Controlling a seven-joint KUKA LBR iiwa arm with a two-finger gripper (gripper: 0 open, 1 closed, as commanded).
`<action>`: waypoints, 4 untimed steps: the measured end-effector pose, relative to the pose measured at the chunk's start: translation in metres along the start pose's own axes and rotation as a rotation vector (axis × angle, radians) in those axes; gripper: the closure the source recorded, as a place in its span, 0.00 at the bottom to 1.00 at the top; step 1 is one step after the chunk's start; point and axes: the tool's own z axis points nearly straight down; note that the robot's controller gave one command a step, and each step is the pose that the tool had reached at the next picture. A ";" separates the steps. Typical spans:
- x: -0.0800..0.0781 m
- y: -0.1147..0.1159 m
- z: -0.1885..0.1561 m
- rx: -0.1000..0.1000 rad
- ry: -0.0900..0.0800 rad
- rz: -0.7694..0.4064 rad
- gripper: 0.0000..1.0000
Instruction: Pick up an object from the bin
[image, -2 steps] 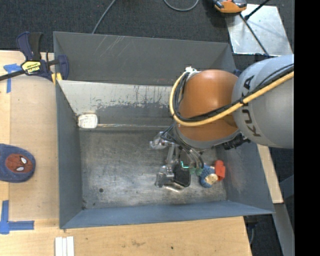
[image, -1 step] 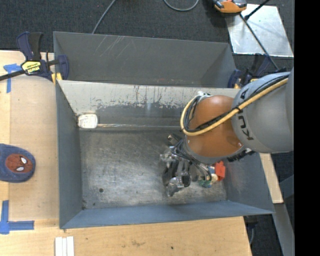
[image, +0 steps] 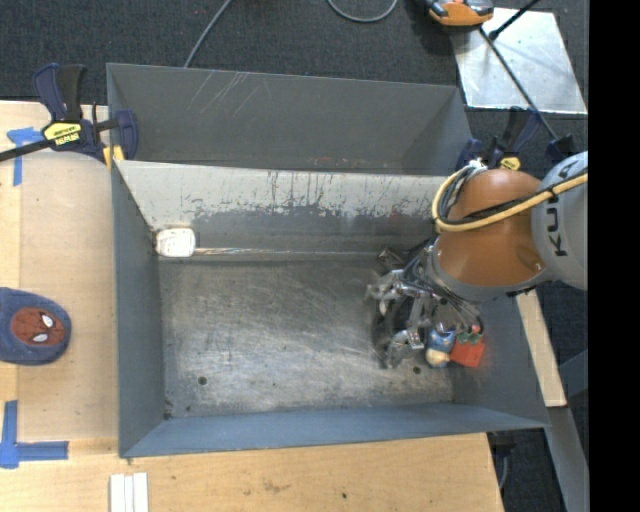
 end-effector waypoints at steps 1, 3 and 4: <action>-0.017 -0.041 -0.031 0.007 0.012 0.007 0.00; -0.059 -0.050 0.000 -0.048 0.088 -0.296 1.00; -0.061 -0.052 -0.129 0.007 0.016 -0.445 1.00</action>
Offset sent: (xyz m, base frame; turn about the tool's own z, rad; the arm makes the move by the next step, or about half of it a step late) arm 0.0192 -0.0404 0.0294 0.0058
